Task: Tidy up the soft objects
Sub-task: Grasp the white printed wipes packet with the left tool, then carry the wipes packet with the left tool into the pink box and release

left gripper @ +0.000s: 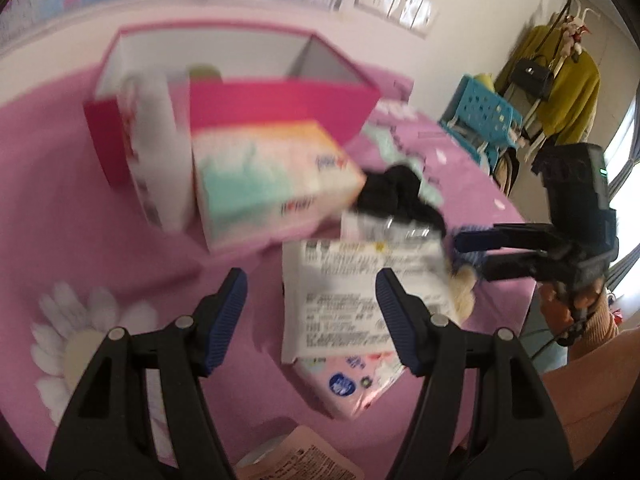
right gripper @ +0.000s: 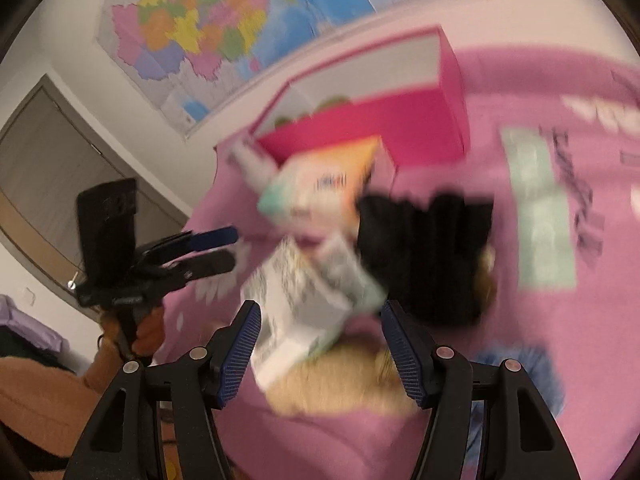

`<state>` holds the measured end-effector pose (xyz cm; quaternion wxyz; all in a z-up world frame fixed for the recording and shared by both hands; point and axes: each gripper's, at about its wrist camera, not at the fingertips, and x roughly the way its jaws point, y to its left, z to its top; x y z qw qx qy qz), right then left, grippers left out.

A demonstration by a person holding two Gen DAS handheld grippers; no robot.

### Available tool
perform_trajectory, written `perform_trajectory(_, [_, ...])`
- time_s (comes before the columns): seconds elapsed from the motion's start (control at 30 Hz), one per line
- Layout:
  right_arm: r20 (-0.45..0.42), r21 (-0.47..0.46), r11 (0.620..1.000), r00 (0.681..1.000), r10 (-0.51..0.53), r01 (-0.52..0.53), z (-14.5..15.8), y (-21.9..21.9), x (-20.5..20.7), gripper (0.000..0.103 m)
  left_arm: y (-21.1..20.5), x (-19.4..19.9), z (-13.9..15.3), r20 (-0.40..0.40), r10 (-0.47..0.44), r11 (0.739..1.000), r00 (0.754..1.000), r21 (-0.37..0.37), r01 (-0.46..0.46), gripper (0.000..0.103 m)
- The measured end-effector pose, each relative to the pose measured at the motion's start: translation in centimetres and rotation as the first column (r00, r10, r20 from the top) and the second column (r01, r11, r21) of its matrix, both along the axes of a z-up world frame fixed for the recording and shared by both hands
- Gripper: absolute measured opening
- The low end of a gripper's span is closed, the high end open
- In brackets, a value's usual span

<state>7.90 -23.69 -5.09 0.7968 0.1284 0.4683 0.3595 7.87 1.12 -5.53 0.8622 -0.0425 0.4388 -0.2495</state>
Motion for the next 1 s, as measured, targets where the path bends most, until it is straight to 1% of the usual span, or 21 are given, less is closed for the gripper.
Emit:
perform_trajectory(0.13, [-0.004, 0.027, 0.999, 1.0, 0.025, -0.025, -0.6, 0.6, -1.5, 0.064, 0.0, 0.5, -2.0, -0.076, -0.014, 1.0, 0.997, -0.023, 0.012, 0.068])
perform_trajectory(0.23, [0.002, 0.043, 0.998, 0.999, 0.044, -0.044, -0.5, 1.5, -1.9, 0.064, 0.1, 0.8, -2.6, -0.108, -0.034, 0.997, 0.994, -0.074, 0.026, 0.068])
perform_trajectory(0.33, [-0.005, 0.037, 0.997, 0.998, 0.06, -0.06, -1.0, 2.6, -1.9, 0.064, 0.1, 0.7, -2.8, -0.126, -0.049, 0.994, 0.991, -0.1, 0.037, 0.068])
perform_trajectory(0.4, [-0.013, 0.046, 0.998, 0.999, 0.05, -0.049, -1.3, 2.7, -1.7, 0.064, 0.0, 0.6, -3.0, -0.136, -0.065, 0.992, 0.989, -0.116, 0.049, 0.068])
perform_trajectory(0.53, [0.005, 0.039, 0.999, 1.0, 0.028, -0.028, -1.2, 3.1, -1.5, 0.064, -0.3, 1.0, -3.0, -0.153, -0.083, 0.988, 0.985, -0.141, 0.062, 0.068])
perform_trajectory(0.6, [0.017, 0.02, 1.0, 1.0, 0.021, -0.021, -1.1, 3.3, -1.6, 0.062, -0.5, 0.8, -2.8, -0.152, -0.086, 0.988, 0.985, -0.143, 0.065, 0.065])
perform_trajectory(0.7, [0.046, -0.01, 1.0, 0.999, -0.001, 0.001, -0.8, 3.4, -2.0, 0.054, -0.8, 0.2, -2.4, -0.139, -0.083, 0.989, 0.987, -0.132, 0.064, 0.062])
perform_trajectory(0.77, [0.053, -0.017, 1.0, 0.998, -0.014, 0.015, -0.7, 3.4, -1.8, 0.042, -0.9, -0.3, -1.9, -0.128, -0.077, 0.99, 0.989, -0.127, 0.061, 0.059])
perform_trajectory(0.87, [0.048, -0.018, 0.999, 0.998, -0.031, 0.032, -0.9, 3.0, -1.5, 0.031, -1.1, -0.9, -1.3, -0.117, -0.062, 0.993, 0.991, -0.106, 0.049, 0.056])
perform_trajectory(0.93, [0.046, -0.013, 0.999, 0.998, -0.041, 0.041, -1.0, 2.8, -1.5, 0.026, -1.1, -1.2, -1.0, -0.113, -0.06, 0.994, 0.992, -0.102, 0.048, 0.055])
perform_trajectory(1.0, [0.047, 0.004, 0.999, 0.998, -0.045, 0.045, -0.8, 2.6, -1.5, 0.024, -1.3, -1.4, -0.6, -0.104, -0.057, 0.995, 0.993, -0.093, 0.047, 0.054])
